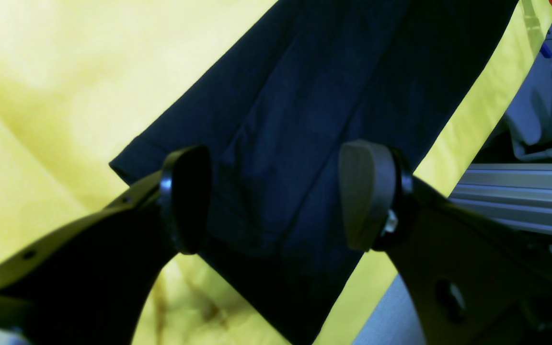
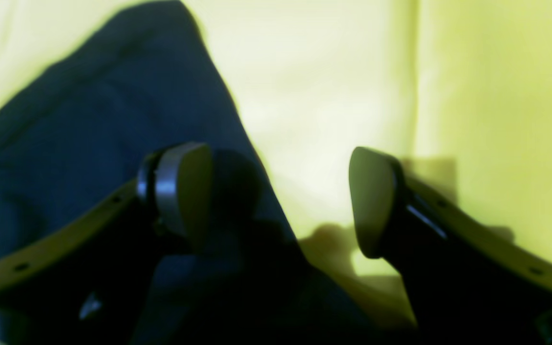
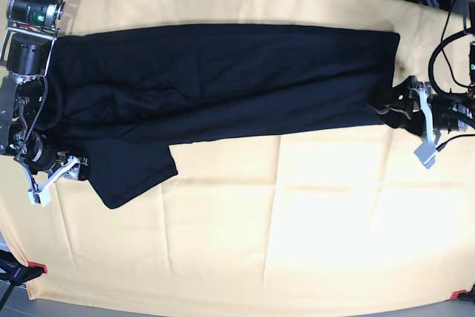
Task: Fold the T-shirt properly
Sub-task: 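Grasp the shirt end nearest the right gripper with the right gripper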
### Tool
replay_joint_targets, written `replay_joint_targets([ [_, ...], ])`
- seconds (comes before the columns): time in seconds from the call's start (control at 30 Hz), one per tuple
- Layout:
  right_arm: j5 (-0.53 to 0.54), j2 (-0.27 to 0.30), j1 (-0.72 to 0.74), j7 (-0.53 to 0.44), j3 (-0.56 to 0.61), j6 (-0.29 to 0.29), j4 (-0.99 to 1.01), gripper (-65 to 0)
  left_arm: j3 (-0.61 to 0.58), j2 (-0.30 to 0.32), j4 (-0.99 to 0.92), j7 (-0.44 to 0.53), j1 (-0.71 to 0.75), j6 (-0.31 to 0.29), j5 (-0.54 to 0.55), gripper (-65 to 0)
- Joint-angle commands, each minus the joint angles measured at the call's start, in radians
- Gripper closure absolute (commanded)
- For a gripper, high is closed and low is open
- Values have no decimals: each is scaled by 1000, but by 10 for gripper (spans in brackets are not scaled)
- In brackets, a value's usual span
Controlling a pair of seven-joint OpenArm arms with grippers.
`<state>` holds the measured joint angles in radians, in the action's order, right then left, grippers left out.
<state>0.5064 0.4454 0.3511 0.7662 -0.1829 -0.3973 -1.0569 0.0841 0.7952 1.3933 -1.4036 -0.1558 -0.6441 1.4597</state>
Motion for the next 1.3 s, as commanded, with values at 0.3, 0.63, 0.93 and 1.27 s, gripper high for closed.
replay_joint_targets([
  [0.3,95,3,28,-18,-7,-76,85,-465,10,24,13,7,-19,-6,24,-437],
  [0.63,264,-8,29,39,-7,-259,85,-463,10,24,13,7,-19,-7,24,-437],
  [0.93,283,-8,59,40,-7,-301,84,-197,10,24,13,7,-19,-8,24,-436],
  [1.27,396,-7,129,148,-7,-301,82,0,10,24,13,7,-19,-11,24,-437],
])
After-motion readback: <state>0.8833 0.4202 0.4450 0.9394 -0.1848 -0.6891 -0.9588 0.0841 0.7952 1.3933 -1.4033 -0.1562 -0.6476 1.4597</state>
